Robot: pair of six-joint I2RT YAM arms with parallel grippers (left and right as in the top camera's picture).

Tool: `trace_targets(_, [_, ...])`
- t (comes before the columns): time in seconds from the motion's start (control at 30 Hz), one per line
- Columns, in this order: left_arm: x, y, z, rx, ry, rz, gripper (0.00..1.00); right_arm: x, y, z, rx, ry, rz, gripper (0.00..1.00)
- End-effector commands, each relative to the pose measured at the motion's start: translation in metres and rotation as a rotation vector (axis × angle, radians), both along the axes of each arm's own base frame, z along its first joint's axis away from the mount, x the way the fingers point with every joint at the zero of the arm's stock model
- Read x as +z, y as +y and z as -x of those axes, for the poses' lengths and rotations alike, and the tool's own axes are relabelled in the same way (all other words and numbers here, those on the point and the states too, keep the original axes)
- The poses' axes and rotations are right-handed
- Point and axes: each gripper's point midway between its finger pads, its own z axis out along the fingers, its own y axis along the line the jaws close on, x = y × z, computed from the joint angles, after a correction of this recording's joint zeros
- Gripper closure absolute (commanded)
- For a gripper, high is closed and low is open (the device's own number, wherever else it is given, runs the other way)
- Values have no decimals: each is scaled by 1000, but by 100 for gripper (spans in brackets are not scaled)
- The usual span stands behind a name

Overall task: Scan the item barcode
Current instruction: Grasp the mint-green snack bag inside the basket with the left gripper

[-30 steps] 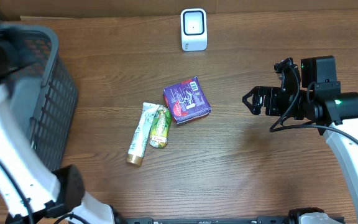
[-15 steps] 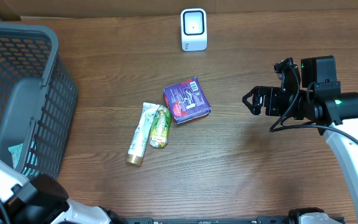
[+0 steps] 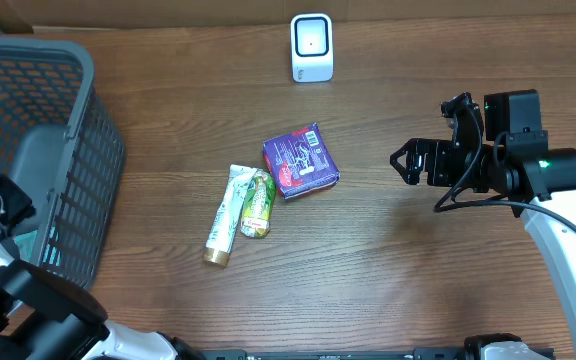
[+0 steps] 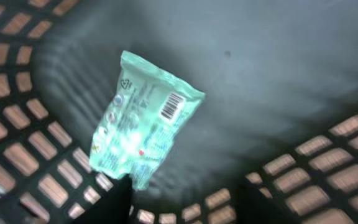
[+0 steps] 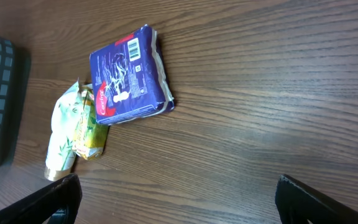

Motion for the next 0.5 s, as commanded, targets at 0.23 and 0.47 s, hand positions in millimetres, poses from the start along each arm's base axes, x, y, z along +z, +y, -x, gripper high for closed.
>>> trace_targets(0.23, [-52, 13, 7, -143, 5, -46, 27, 5, 1, -2, 2, -18, 3, 0])
trace_targets(0.47, [-85, 7, 13, -173, 18, -44, 29, 5, 1, -2, 1, -18, 4, 0])
